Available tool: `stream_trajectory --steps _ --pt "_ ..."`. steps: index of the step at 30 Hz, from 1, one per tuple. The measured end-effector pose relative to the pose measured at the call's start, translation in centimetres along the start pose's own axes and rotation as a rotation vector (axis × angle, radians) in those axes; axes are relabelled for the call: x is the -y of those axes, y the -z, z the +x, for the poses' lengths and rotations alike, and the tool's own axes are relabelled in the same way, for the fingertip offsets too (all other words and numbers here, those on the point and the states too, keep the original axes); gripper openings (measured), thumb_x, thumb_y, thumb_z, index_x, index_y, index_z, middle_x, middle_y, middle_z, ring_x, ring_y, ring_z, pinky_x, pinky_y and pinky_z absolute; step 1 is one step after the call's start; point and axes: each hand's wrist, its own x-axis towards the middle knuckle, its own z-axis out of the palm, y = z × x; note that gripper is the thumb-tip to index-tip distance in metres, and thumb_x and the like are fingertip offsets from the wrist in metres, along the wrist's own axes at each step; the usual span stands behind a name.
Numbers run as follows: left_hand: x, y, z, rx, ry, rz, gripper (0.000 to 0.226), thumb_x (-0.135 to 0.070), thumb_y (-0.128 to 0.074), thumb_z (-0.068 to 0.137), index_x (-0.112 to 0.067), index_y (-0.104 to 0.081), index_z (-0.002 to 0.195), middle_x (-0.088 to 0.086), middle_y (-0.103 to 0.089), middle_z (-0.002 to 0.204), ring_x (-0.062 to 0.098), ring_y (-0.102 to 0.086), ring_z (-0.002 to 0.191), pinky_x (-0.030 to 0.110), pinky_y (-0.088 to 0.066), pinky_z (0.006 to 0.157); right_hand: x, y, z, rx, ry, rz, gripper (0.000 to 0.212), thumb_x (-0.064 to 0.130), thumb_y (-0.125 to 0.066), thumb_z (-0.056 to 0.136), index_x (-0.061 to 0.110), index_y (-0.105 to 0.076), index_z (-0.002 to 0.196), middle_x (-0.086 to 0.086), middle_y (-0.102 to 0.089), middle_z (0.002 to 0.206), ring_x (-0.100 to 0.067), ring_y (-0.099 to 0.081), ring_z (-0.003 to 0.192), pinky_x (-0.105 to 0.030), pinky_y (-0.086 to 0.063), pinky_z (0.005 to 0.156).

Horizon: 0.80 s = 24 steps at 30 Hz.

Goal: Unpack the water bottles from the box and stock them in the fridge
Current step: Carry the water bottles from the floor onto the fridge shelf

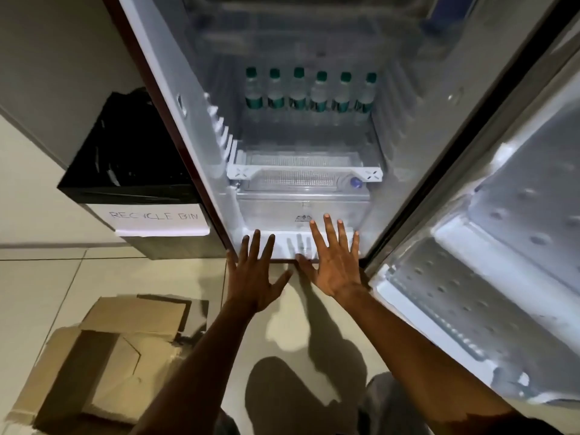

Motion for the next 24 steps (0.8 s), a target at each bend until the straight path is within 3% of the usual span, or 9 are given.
stream_trajectory --steps 5,10,16,24 --pt "1.4 -5.7 1.8 -0.056 -0.028 0.035 0.086 -0.074 -0.038 0.086 -0.026 -0.019 0.155 0.007 -0.011 0.163 0.031 -0.012 0.150 0.064 -0.019 0.113 -0.3 -6.8 2.1 -0.025 -0.005 0.029 0.083 0.077 -0.016 0.088 0.034 0.007 0.155 -0.002 0.019 0.162 -0.028 0.018 0.149 -0.056 0.013 0.116" --pt "2.8 -10.1 3.8 -0.179 -0.066 0.029 0.082 -0.073 -0.040 0.086 -0.022 -0.034 0.151 0.012 -0.025 0.159 0.034 -0.024 0.146 0.063 -0.027 0.108 -0.7 -11.7 4.2 -0.113 0.006 0.014 0.084 0.076 -0.019 0.087 0.033 0.007 0.155 -0.003 0.019 0.162 -0.030 0.016 0.149 -0.059 0.006 0.118" --pt "2.6 -11.5 5.6 -0.154 -0.018 0.038 0.087 -0.080 -0.019 0.084 -0.033 -0.002 0.156 0.002 0.007 0.164 0.027 0.004 0.151 0.063 -0.008 0.117 -1.7 -13.9 5.0 -0.219 0.005 -0.015 0.084 0.077 -0.022 0.089 0.035 0.007 0.155 -0.002 0.018 0.163 -0.029 0.016 0.149 -0.058 0.008 0.117" --pt "1.6 -6.9 5.8 -0.231 -0.020 -0.002 0.090 -0.082 -0.015 0.081 -0.033 -0.004 0.156 0.003 0.006 0.164 0.028 0.003 0.151 0.061 -0.004 0.117 -1.0 -9.4 4.3 -0.267 0.010 -0.001 0.085 0.079 -0.011 0.084 0.036 0.013 0.153 -0.002 0.022 0.161 -0.029 0.018 0.149 -0.058 0.010 0.117"
